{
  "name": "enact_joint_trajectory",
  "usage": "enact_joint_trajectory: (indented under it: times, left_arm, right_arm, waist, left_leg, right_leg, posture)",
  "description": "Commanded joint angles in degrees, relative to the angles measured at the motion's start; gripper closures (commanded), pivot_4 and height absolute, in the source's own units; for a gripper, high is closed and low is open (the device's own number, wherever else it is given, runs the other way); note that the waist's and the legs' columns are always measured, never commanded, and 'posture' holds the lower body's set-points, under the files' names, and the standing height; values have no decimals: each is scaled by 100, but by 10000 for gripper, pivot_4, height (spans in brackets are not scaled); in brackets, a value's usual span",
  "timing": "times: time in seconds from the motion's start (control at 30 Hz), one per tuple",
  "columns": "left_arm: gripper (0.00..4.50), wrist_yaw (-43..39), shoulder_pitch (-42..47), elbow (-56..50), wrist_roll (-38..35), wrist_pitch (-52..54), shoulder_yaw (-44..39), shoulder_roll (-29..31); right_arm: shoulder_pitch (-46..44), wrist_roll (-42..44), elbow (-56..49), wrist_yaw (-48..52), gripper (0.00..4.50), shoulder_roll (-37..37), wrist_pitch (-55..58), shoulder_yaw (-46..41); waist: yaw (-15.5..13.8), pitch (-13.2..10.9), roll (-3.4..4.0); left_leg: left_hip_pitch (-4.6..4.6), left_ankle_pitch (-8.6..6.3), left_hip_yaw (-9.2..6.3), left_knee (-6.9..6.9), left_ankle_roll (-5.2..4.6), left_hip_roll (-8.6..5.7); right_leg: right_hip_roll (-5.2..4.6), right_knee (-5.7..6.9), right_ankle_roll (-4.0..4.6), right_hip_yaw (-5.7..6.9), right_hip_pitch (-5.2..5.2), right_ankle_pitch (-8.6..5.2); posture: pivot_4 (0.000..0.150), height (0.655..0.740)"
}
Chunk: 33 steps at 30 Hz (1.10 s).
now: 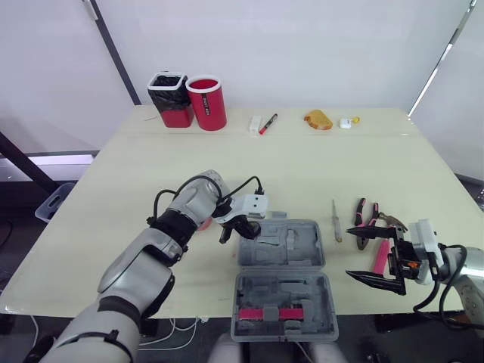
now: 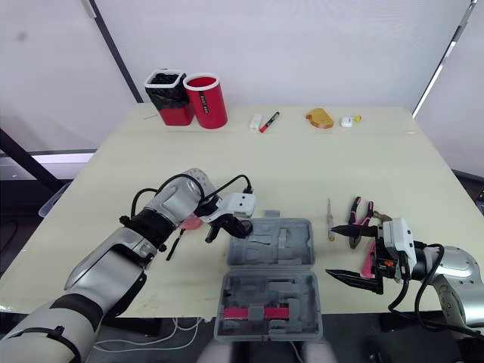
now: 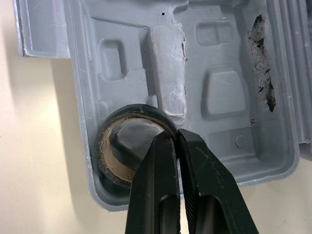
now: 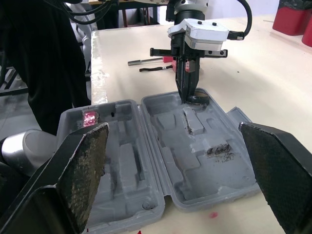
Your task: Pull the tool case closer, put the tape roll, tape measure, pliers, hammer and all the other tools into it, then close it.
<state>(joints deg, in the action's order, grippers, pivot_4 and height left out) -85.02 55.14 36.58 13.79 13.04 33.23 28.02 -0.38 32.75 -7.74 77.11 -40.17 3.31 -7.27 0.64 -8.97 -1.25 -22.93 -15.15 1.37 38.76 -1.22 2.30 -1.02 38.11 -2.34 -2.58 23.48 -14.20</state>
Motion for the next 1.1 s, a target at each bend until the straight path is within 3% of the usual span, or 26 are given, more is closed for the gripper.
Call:
enact_joint_trajectory:
  times: [0.03, 0.23, 0.33, 0.43, 0.87, 1.1]
  left_arm:
    - [44858, -35, 138, 106, -16, -84, -129, -7]
    - [44858, 132, 151, 238, 13, -242, -154, -100]
    - [35332, 130, 166, 267, 45, -265, -136, -97]
    - [21449, 140, 175, 275, 99, -267, -113, -81]
    - [21449, -450, 114, -527, -66, 353, -122, 24]
    - [21449, -334, 170, -630, -394, 332, -514, 143]
  right_arm:
    - [7, 36, -55, 4, 0, -21, -121, -133]
    - [68, 0, -85, -26, 0, 10, -154, -112]
    - [78, -10, -92, -35, 0, 12, -160, -98]
    - [75, -16, -80, -34, 0, 5, -164, -94]
    - [45, -77, -8, -39, 0, 19, -207, -73]
    - [6, -111, 43, -88, 0, 110, -262, -32]
  waist:
    - [0, 0, 0]
    - [0, 0, 0]
    - [-9, 0, 0]
    - [-19, 0, 0]
    - [-2, 0, 0]
    - [1, 0, 0]
  left_leg:
    - [0, 0, 1, 0, 0, 0]
    - [0, 0, 1, 0, 0, 0]
    - [0, 0, 1, 0, 0, 0]
    - [-1, 0, 0, 0, 0, -4]
    - [-4, 0, -5, 10, 0, -6]
    - [-4, 0, -6, 10, 0, -6]
  right_leg:
    - [0, 0, 0, 0, 0, 0]
    - [0, 0, 0, 0, 0, 0]
    - [0, 0, 0, 0, 0, 0]
    - [0, 2, 0, -1, -1, 0]
    - [3, 12, -1, -4, -2, 0]
    - [3, 12, 0, -3, -2, 0]
  posture:
    - [1500, 7400]
    - [1500, 7400]
    - [1500, 7400]
    - [1500, 7400]
    - [1500, 7400]
    - [1500, 7400]
